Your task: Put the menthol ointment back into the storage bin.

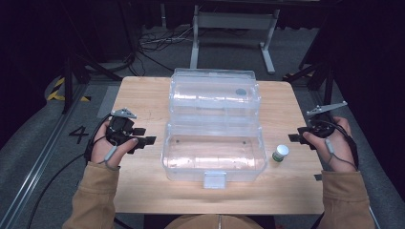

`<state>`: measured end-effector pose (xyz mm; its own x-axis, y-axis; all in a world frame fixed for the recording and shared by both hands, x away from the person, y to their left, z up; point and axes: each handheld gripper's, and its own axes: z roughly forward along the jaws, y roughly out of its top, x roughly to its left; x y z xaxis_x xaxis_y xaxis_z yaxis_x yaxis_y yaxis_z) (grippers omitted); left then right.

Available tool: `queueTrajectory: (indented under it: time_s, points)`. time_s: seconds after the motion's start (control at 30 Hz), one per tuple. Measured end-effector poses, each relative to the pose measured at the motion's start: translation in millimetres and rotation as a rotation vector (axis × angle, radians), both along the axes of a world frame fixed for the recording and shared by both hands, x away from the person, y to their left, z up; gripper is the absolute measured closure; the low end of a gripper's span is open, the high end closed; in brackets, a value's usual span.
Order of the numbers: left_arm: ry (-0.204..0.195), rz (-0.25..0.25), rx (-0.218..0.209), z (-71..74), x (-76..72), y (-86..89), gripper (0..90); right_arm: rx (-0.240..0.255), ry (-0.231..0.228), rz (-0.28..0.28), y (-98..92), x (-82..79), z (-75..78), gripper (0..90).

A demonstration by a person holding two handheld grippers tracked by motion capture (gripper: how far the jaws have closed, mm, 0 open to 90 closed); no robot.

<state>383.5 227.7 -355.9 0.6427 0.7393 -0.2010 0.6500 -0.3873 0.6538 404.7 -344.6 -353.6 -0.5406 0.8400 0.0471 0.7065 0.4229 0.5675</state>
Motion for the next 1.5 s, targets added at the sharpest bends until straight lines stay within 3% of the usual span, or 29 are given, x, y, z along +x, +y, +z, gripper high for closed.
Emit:
queueTrajectory:
  time_s: [0.7,1.2,1.5]
  points:
    - [0.008,0.004,0.002,-2.2,1.0,0.3,42.0,-0.087,0.160,0.047,19.7,19.1,-41.2,43.5]
    - [0.009,0.008,0.003,-2.0,0.9,1.1,42.0,-0.125,0.223,0.060,26.9,25.1,-57.6,41.5]
    - [0.010,0.008,0.003,-1.9,0.8,1.2,42.0,-0.145,0.239,0.068,28.8,27.2,-64.1,41.5]
